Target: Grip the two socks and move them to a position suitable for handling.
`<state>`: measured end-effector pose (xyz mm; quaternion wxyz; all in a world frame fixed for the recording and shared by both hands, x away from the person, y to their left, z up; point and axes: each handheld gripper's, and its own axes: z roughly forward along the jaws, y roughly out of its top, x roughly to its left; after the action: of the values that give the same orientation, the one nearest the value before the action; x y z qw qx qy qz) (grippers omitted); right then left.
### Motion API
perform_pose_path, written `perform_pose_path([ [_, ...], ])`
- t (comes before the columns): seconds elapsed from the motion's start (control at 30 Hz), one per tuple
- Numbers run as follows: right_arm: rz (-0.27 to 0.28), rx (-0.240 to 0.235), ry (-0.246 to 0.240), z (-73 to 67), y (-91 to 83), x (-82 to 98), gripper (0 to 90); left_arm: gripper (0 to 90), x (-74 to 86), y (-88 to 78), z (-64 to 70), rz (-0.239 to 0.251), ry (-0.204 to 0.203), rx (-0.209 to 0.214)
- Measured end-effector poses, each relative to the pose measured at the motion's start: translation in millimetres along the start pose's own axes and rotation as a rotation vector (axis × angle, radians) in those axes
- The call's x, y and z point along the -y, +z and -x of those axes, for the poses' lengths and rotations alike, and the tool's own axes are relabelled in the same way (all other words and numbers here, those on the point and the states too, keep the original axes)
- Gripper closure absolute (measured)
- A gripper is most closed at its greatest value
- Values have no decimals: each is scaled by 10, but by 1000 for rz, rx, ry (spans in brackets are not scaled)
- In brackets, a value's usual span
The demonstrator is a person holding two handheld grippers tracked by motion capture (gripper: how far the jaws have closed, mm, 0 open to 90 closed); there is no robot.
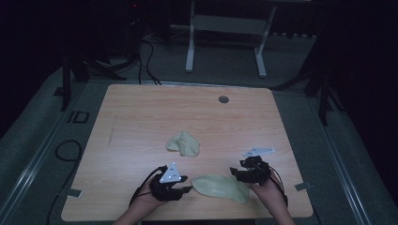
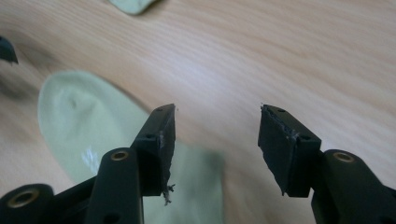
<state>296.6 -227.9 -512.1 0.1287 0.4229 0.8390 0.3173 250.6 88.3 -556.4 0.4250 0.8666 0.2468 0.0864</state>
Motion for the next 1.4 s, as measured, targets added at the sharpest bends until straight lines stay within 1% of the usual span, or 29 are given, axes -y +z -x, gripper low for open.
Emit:
perform_pose_path([
  [0.07, -8, -8, -23, -39, 73, -102, 450, 574, 31, -31, -28, 4, -13, -2],
  [0.1, -8, -8, -23, -39, 73, -102, 450, 574, 31, -31, -28, 4, -13, -2],
  [0.13, -9, -15, -32, -56, 109, -153, 450, 574, 31, -31, -28, 4, -13, -2],
  [0.17, -14, -28, -48, -95, 180, -255, 438, 574, 76, -77, -62, 6, -26, -9],
  [0.27, -11, -43, -68, -158, 280, -413, 433, 574, 132, -123, -99, 5, -47, -15],
  [0.3, -9, -45, -73, -177, 304, -452, 432, 574, 157, -142, -110, 6, -55, -9],
  [0.43, -9, -66, -104, -262, 428, -657, 420, 575, 227, -199, -122, 0, -67, -10],
  [0.57, -15, -70, -147, -365, 546, -867, 413, 575, 299, -250, -130, 1, -88, -20],
  [0.67, -22, -81, -165, -457, 668, -1031, 402, 575, 348, -272, -156, -4, -106, -29],
  [0.7, -22, -81, -165, -457, 668, -1031, 402, 575, 348, -272, -156, -4, -106, -29],
  [0.73, -34, -92, -177, -533, 781, -1148, 395, 575, 368, -278, -188, 6, -128, -29],
  [0.77, -43, -92, -177, -566, 839, -1198, 391, 575, 370, -286, -201, 9, -136, -28],
  [0.87, -62, -96, -174, -654, 1028, -1333, 376, 574, 369, -299, -214, 17, -138, -42],
  [0.9, -62, -96, -174, -654, 1028, -1333, 376, 574, 369, -299, -214, 17, -138, -42],
  [0.93, -68, -95, -170, -703, 1148, -1411, 369, 574, 371, -299, -212, 21, -138, -43],
  [1.07, -82, -97, -155, -753, 1405, -1505, 348, 574, 369, -292, -217, 22, -136, -37],
  [1.1, -82, -97, -155, -753, 1405, -1505, 348, 574, 369, -292, -217, 22, -136, -37],
  [1.13, -92, -64, -176, -780, 1531, -1515, 348, 574, 371, -291, -214, 24, -137, -30],
  [1.2, -109, -49, -182, -810, 1627, -1519, 358, 573, 377, -288, -213, 23, -139, -29],
  [1.27, -136, -30, -200, -848, 1709, -1514, 382, 573, 379, -290, -213, 24, -140, -30],
  [1.3, -159, -23, -215, -865, 1747, -1510, 394, 573, 379, -290, -213, 24, -140, -30],
  [1.37, -164, -19, -221, -884, 1768, -1509, 412, 573, 374, -297, -210, 28, -138, -30],
  [1.4, -171, -20, -224, -888, 1767, -1516, 447, 573, 374, -295, -210, 28, -137, -28],
])
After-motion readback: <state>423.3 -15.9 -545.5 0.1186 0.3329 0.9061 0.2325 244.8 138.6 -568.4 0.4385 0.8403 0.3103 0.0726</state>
